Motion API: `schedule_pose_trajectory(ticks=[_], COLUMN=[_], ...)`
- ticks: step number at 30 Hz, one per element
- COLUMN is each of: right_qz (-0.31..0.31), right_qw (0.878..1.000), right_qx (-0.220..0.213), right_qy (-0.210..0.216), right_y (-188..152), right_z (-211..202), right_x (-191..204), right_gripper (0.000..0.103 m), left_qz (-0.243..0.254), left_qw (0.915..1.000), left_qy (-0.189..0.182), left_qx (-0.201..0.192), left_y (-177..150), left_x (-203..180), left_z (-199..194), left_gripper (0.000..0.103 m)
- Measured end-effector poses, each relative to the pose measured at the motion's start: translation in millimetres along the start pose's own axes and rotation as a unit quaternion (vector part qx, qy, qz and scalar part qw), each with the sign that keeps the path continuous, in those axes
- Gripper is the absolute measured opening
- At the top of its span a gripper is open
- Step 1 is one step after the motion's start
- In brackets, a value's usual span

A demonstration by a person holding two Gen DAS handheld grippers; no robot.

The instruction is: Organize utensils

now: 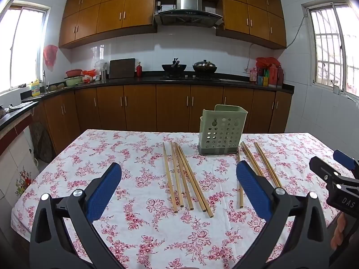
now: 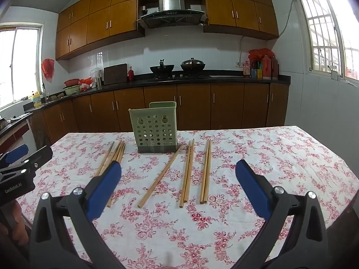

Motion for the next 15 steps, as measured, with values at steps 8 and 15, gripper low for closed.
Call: schedule_pose_trajectory(ticks=[8, 15], right_qz=[0.000, 0.001], right_qw=[1.000, 1.000], right_qx=[0.001, 0.002], right_qy=[0.000, -0.001], right_y=[-0.6, -1.0], right_z=[0.9, 0.7], right_x=[0.2, 0.6], right_gripper=[0.099, 0.099], left_qz=[0.000, -0.001], left_qw=[1.0000, 1.0000], left_qy=[0.000, 0.000], left_qx=[0.001, 0.001], left_y=[0.0, -0.1], left_x=[-0.1, 0.1], left_z=[0.0, 0.1], left_gripper=[0.101, 0.101])
Point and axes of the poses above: each gripper's, at about its wrist camera, not at the fingertips, and z roughly the way its jaws point, x to its left, y to its top, the point moved 6 cm from there along z, roughly the way its jaws point, and after that the axes turned 13 degrees about z, right-handed, at the moved point
